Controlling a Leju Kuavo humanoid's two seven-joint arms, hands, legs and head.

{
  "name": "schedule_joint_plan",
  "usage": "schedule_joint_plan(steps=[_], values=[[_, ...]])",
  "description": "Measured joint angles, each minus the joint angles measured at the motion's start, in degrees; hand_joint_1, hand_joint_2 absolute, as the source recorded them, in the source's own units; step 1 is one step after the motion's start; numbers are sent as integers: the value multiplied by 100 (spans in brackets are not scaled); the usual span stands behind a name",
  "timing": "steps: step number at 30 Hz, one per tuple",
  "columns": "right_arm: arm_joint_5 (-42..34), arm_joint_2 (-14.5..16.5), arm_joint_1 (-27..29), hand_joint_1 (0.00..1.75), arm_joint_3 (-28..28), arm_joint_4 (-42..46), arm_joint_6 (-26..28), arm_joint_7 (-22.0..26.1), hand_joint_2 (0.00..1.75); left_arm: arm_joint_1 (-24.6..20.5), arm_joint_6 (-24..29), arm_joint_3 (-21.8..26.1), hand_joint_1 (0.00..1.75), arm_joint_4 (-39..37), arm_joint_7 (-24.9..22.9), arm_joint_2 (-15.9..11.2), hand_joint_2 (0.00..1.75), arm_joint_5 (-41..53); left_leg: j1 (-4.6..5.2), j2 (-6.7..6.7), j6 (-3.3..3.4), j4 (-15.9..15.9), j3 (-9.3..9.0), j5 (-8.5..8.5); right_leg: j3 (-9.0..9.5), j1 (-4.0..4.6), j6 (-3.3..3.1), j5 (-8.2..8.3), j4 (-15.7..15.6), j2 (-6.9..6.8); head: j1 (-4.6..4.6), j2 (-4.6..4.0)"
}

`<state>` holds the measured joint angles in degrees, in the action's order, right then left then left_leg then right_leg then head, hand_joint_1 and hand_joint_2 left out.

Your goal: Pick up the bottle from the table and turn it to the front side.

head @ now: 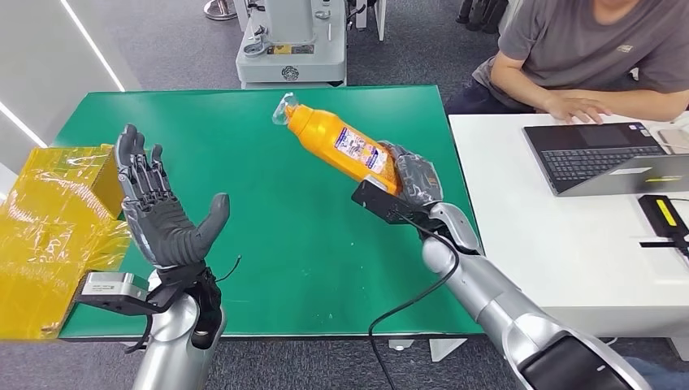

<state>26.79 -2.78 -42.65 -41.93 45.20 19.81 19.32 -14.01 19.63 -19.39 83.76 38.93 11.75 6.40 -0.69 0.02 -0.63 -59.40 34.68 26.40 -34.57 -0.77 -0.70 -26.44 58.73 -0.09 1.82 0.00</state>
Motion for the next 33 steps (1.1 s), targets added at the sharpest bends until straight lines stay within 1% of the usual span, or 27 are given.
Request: schedule_joint_plan(steps=[2, 7, 10, 12, 22, 28, 33], values=[[-21, 10, 119, 175, 115, 168, 191, 141, 175, -4, 1, -3, 0, -2, -1, 17, 175, -71, 0, 0, 0, -1, 0, 0, 0, 0, 0, 0, 0, -1, 0, 0], [49, 59, 663, 175, 384, 913, 1063, 676, 175, -78, -65, -114, 0, -87, -62, 82, 175, -393, 0, -1, 1, -1, 0, 1, -1, 0, 0, 0, -1, -1, 0, 0], [185, 61, 950, 175, 399, 1323, 1455, 823, 175, -198, -191, -255, 0, -301, -414, 68, 175, -392, 0, 0, 2, 0, 0, 2, -1, 0, 1, -1, -1, -1, 0, 0], [249, 61, 1061, 175, 397, 1509, 1577, 843, 175, -263, -230, -344, 0, -473, -576, 47, 175, -308, 0, 4, 2, 1, 0, 2, -2, 0, 1, -1, -1, 3, 1, 0], [288, 61, 1226, 175, 397, 1850, 1617, 871, 175, -365, -269, -457, 0, -850, -662, -7, 175, -283, 0, 5, 2, 0, -1, 2, -1, 0, 0, 0, -1, 5, -1, 0], [545, 61, 1292, 175, 321, 1968, 1547, 1111, 175, -438, -611, -461, 0, -1031, -715, -10, 175, -480, 0, 4, 2, 0, 0, 2, -2, 0, 1, -1, -1, 4, 0, 0], [613, 61, 1293, 175, 188, 2034, 1412, 1194, 175, -547, -806, -462, 0, -1185, -744, -7, 175, -534, 0, 4, 2, 0, 0, 2, -1, 0, 0, 0, -1, 4, 0, 0]])
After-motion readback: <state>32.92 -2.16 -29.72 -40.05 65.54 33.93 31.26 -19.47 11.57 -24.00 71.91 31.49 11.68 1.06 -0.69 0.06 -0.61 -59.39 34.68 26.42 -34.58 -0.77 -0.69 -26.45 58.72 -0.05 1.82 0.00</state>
